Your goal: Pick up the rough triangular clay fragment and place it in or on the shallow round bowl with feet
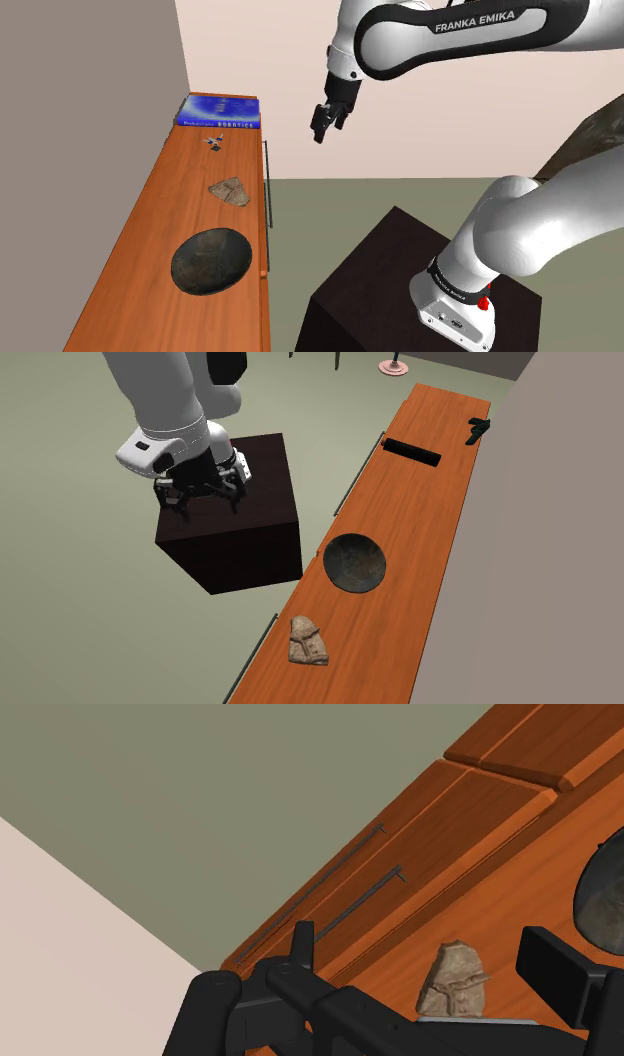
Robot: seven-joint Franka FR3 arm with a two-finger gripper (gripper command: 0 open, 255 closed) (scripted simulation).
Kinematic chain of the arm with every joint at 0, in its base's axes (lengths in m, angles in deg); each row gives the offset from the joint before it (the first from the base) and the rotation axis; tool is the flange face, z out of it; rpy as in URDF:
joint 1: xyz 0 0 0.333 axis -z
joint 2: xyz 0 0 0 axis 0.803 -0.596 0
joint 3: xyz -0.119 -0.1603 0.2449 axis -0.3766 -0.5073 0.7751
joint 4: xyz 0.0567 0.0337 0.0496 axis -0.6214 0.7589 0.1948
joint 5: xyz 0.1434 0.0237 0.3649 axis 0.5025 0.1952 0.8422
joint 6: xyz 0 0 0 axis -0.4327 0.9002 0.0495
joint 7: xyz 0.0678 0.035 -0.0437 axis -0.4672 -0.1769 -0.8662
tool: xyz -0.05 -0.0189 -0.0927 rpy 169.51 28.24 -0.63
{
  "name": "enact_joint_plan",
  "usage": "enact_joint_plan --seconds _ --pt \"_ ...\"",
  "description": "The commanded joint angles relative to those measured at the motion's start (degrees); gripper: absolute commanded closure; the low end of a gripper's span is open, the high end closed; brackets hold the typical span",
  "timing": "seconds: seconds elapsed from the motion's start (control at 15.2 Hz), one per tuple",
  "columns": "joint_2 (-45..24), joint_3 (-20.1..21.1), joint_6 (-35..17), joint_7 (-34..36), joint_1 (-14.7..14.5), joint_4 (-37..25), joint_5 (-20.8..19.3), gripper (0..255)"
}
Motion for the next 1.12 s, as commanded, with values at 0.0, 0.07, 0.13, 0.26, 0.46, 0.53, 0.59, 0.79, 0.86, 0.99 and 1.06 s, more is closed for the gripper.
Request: enact_joint_plan --seconds 0.0,0.07,0.13,0.26,0.46,0.53,0.59,0.79,0.86,0.99,1.06 --pt "-3.89 1.23 -3.65 1.59 -0.34 -0.11 0.03 0" --pt "-5.82 1.74 -5.16 2.26 -0.44 -0.43 -0.08 0" --pt "-7.79 2.23 -6.62 2.95 -0.54 -0.82 -0.23 0" --pt "-11.84 3.22 -9.42 4.39 -0.68 -1.85 -0.69 0" --pt "-18.14 4.56 -13.22 6.73 -0.91 -3.96 -1.84 0" --pt "-20.28 4.95 -14.37 7.57 -1.00 -4.81 -2.34 0" --pt "-22.45 5.32 -15.45 8.42 -1.11 -5.73 -2.91 0" --pt "-29.04 6.15 -18.31 11.10 -1.60 -8.95 -4.93 0" --pt "-31.26 6.33 -19.12 12.00 -1.84 -10.17 -5.68 0" --pt "-35.71 6.52 -20.53 13.80 -2.44 -12.83 -7.23 0" --pt "-37.94 6.54 -21.13 14.66 -2.80 -14.26 -8.01 0"
